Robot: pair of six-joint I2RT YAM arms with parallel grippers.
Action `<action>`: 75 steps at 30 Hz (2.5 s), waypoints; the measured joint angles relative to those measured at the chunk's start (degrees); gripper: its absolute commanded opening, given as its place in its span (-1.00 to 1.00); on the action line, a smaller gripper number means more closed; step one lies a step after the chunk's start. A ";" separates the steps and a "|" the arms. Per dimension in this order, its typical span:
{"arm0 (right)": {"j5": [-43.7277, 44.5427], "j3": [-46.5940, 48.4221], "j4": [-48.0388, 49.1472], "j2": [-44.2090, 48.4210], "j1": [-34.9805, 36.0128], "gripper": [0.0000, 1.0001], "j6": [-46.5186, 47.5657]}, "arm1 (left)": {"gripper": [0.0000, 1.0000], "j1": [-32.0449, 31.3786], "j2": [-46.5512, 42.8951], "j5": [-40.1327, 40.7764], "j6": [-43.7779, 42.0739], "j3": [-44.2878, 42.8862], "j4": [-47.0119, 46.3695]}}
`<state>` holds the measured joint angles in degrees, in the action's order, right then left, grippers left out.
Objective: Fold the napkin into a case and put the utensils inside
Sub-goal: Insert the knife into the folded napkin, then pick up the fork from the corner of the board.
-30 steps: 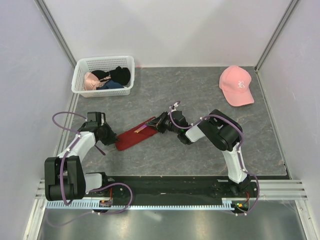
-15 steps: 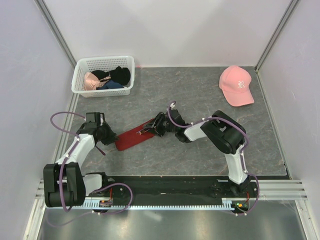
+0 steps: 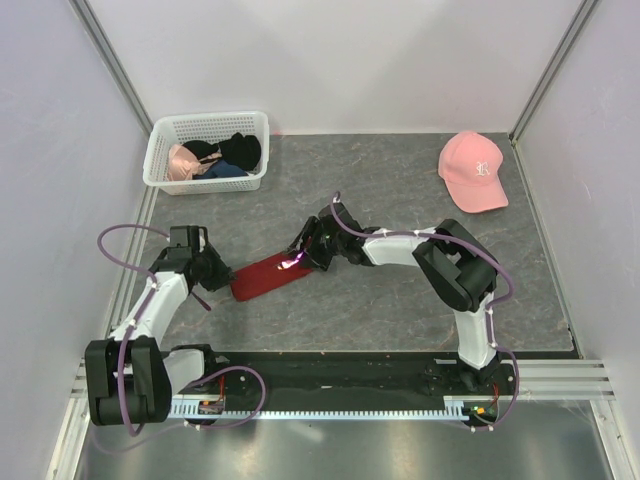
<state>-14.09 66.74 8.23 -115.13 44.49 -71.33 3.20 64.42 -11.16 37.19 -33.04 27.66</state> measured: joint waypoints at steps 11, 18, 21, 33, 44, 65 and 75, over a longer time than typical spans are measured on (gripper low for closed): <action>0.72 2.64 -9.75 2.67 0.00 0.37 6.80 | 0.14 0.35 -3.52 0.83 -0.07 -4.17 3.98; 2.54 6.86 -20.81 14.51 -0.04 0.59 24.83 | 0.26 7.58 -4.11 5.40 -0.61 -11.61 9.73; 2.45 9.73 -24.13 19.19 -0.02 0.62 33.27 | 0.24 11.54 -1.16 7.50 -1.62 -13.70 10.56; -10.71 -7.72 -21.57 32.50 -0.50 0.65 43.17 | 0.27 16.74 9.94 15.87 -8.13 -15.98 11.52; -16.83 -13.18 -18.71 39.34 -4.31 0.67 43.76 | 0.08 16.96 24.11 22.25 -8.11 -15.47 9.75; -17.64 -13.49 -18.58 39.19 -12.26 0.74 43.54 | -0.96 16.13 24.46 20.96 -8.68 -16.98 6.67; -17.90 -9.33 -20.98 31.23 -13.35 0.75 44.41 | -0.96 -5.18 3.85 16.81 -13.14 -16.87 6.49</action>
<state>-31.99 57.41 -12.75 -83.90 31.14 -26.92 -1.98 68.27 5.65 24.05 -49.91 34.15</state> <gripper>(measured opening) 0.873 0.033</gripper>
